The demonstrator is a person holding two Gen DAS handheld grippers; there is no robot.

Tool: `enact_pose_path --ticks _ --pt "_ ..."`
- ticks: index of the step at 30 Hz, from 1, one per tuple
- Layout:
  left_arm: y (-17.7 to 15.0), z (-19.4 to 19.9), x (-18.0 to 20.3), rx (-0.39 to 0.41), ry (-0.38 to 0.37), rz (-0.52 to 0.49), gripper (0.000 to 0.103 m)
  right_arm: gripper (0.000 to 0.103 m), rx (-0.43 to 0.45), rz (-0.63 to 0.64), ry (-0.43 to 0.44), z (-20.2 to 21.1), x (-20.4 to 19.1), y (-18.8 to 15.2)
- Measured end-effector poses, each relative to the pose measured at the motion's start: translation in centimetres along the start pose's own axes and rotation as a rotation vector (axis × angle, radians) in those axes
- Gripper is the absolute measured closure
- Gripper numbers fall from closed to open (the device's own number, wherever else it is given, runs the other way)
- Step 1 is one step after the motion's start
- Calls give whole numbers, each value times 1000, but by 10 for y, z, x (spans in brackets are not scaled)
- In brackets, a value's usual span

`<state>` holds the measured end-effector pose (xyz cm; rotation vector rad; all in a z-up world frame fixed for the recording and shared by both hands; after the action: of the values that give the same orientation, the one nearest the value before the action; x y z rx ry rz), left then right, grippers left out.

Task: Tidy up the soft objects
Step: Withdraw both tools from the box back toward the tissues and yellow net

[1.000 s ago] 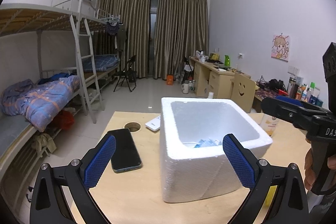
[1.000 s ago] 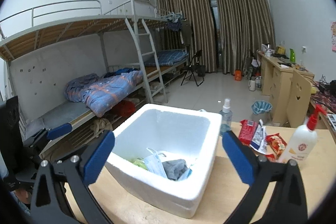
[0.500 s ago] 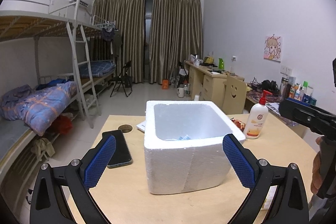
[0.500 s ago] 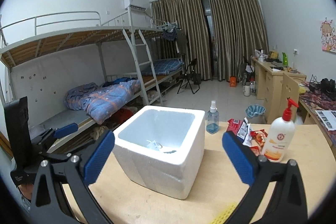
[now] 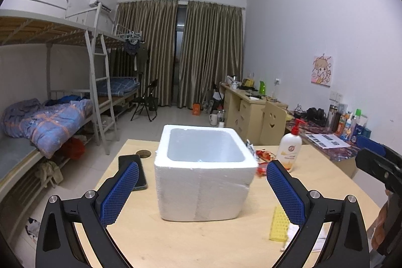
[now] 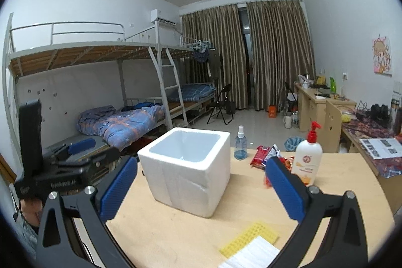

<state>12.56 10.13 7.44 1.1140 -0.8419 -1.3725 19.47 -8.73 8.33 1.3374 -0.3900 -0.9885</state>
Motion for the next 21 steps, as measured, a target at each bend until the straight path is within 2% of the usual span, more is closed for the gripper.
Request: enact_pose_path --ticks 10,14,21 --pt "-10 33 33 36 -41 -32 1 0 76 -11 -32 46 10 -14" --pt "-17 38 44 23 -63 -49 1 0 87 -22 -55 55 12 -22" --pt "-29 48 59 43 -111 -52 1 0 93 -31 -89 75 23 -41"
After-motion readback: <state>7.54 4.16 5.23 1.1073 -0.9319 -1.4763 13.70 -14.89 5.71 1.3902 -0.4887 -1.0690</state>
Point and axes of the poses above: each gripper's, at about its wrist camera, not at the fingertips, and z roughly against the way its jaws point, x to its right, y to its top, the point moved 2 cm from there along -z, roughly the way its jaws point, and after that the axes turned 15 degrees about -z, right-handed, at the moved point
